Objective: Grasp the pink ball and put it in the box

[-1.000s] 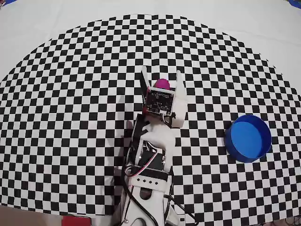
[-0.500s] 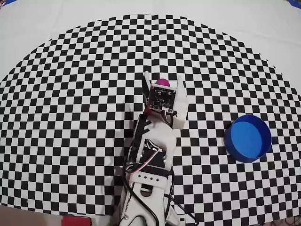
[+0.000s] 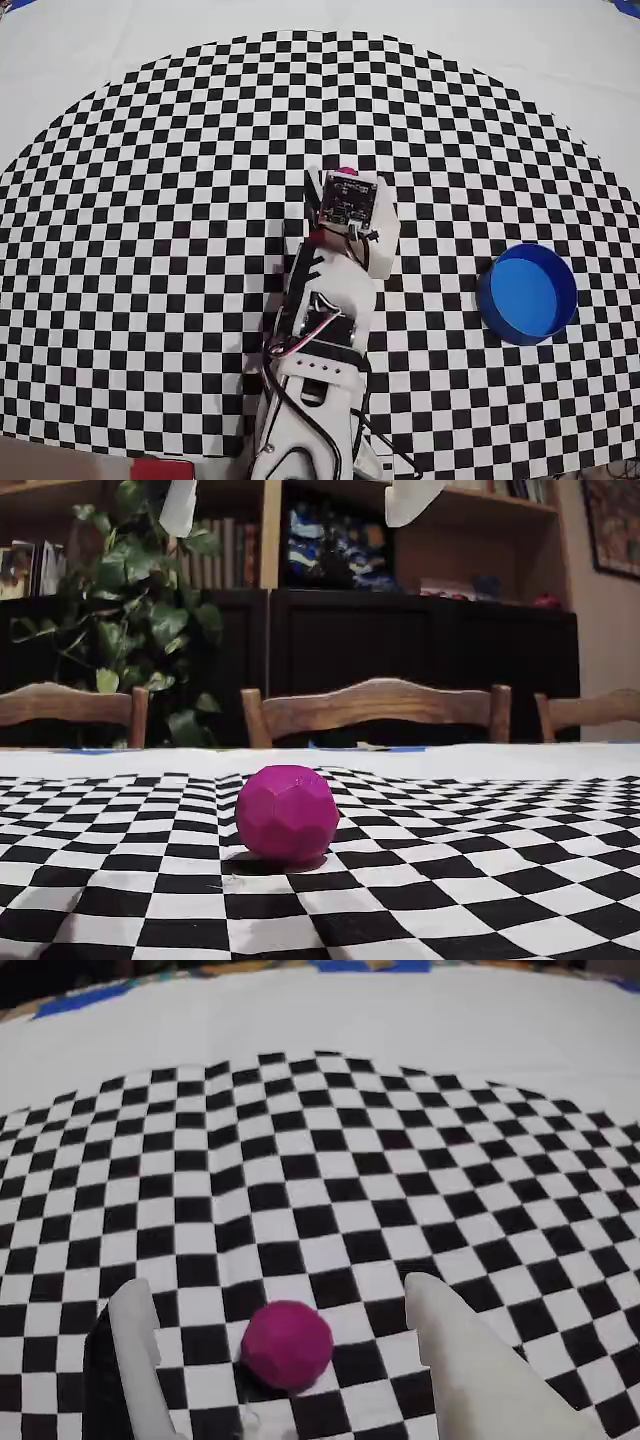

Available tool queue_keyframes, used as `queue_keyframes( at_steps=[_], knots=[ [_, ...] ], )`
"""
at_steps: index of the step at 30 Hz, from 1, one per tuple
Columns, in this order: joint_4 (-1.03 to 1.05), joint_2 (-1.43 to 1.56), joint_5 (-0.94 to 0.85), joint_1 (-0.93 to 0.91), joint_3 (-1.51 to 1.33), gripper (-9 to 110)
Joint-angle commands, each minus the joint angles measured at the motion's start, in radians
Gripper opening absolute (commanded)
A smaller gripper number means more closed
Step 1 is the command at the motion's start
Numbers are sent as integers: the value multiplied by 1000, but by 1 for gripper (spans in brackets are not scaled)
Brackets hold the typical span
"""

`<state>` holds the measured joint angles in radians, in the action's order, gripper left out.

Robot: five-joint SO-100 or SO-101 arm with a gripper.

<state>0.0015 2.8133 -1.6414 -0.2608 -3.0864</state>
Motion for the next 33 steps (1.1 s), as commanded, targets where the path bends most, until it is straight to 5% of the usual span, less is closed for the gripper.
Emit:
queue_keyframes(
  at_steps=[1, 33],
  knots=[
    [2, -29, -12, -9, 51, 29],
    [-2, -322, 64, 41, 187, 29]
  ],
)
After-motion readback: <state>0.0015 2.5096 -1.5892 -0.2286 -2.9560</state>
